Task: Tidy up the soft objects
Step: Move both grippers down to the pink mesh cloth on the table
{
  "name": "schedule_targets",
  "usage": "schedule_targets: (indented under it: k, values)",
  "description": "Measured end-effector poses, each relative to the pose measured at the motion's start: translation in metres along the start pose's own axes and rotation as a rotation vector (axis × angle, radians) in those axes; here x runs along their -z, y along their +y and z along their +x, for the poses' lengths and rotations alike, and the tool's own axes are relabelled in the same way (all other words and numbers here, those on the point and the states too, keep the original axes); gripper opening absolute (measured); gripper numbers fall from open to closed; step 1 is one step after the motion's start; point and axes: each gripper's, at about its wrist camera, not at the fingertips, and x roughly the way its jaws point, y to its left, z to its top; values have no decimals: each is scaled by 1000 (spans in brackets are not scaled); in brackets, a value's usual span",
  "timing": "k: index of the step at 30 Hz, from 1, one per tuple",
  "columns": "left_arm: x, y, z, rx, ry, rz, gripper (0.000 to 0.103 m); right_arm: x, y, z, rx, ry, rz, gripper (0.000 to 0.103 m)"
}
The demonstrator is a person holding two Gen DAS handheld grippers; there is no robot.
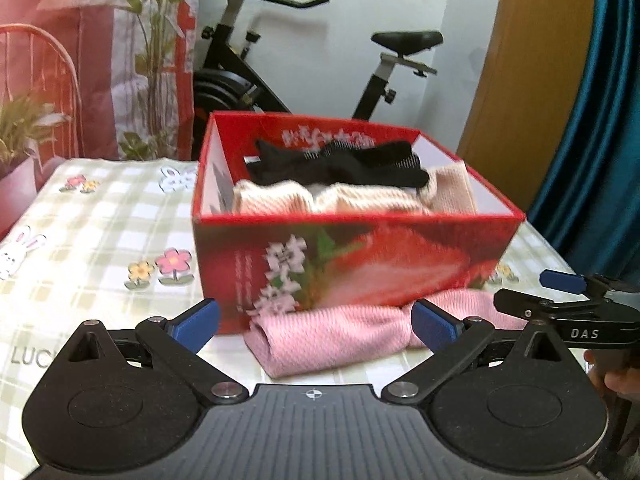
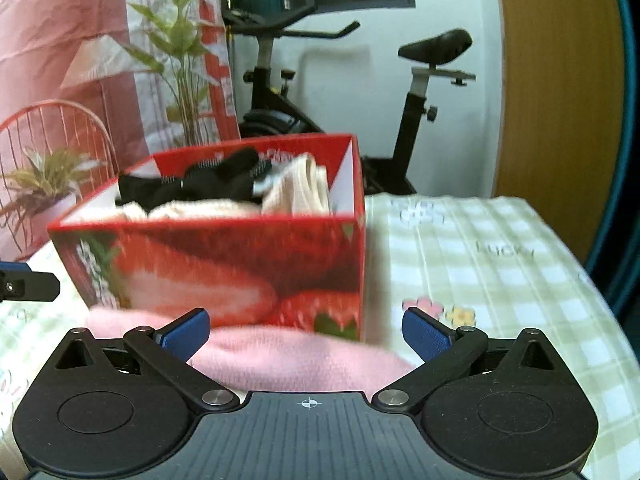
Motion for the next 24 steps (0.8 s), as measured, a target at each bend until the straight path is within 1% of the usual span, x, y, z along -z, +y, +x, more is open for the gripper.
schedule_targets:
  k: [3,5,8,9,11,16,20,23,24]
  values:
    - [9,0,8,9,28,3,98,13,-2,5,-4,21,20,98]
    - [13,0,13,24,48,-7,91,17,-7,8,-6,27,40,98]
    - [18,1,22,51,77,-20,82,20,-13,13,-5,37,71,91]
    - [19,0,26,55,84,-22,80,21,-15,15,-8,39,79,87]
    - [21,0,33,53,95,-27,75,22,-16,20,-7,43,93,86]
    - [24,8,55,44,134,-86,73,20,-16,36,18,56,137,86]
    - [23,9,67,38,142,-104,73,19,-13,49,40,84,185,86]
    - [21,12,75,40,152,-122,73,21,-8,58,50,107,193,87]
    - [22,12,77,37,155,-130,73,22,-6,60,59,110,188,89]
